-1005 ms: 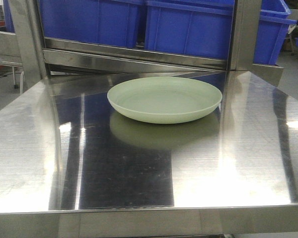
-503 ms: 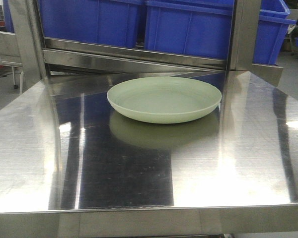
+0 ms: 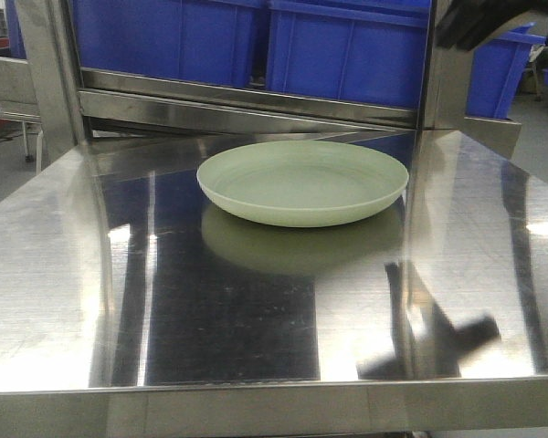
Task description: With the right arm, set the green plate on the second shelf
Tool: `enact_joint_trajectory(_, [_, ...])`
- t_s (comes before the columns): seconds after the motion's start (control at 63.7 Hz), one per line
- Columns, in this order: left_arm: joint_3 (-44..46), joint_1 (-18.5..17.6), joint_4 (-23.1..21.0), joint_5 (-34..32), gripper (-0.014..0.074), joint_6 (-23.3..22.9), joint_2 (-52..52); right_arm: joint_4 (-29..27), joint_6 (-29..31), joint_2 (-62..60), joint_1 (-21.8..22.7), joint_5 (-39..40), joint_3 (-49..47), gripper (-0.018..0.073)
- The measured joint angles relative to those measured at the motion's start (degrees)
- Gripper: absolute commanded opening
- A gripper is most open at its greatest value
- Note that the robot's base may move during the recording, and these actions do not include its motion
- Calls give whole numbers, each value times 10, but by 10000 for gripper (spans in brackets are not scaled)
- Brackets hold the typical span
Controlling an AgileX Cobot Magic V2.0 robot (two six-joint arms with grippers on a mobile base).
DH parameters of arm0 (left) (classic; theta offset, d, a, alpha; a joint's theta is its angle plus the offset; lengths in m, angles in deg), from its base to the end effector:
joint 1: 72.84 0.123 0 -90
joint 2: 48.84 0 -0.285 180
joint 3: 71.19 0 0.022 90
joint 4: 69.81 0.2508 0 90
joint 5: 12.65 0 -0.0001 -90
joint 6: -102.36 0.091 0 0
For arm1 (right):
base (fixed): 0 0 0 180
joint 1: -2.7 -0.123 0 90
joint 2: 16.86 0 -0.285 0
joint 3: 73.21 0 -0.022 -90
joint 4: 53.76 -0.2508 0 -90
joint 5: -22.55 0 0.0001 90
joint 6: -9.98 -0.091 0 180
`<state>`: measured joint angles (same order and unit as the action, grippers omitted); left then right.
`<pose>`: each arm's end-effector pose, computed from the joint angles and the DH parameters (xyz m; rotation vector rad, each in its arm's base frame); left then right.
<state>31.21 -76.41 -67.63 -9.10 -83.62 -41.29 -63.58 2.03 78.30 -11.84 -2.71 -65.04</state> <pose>0.0564 -0.0033 0.2055 -0.0050 1.5489 -0.1001 0.3332 0.0933 0.3141 0.0056 2.2637 0.3762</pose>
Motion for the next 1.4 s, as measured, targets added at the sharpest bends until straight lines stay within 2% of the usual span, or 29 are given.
enact_joint_trajectory(0.079, [0,0,0,0,131,0,0,-6,0,45,-1,-14,-29,94])
enact_joint_trajectory(0.204, [0,0,0,0,131,0,0,-6,0,95,-1,-26,-55,298])
enact_joint_trajectory(0.283, [0,0,0,0,131,0,0,-6,0,123,-1,-27,-64,377])
enact_joint_trajectory(0.99, [0,0,0,0,131,0,0,-7,0,225,-1,30,-71,377])
enact_joint_trajectory(1.052, [0,0,0,0,131,0,0,-7,0,230,-2,30,-71,365])
enact_joint_trajectory(1.131, [0,0,0,0,131,0,0,-8,0,233,-2,30,-71,305])
enact_joint_trajectory(1.351, [0,0,0,0,131,0,0,-15,-5,233,-4,37,-73,13])
enact_joint_trajectory(1.398, [0,0,0,0,131,0,0,-17,-6,233,-4,37,-77,27])
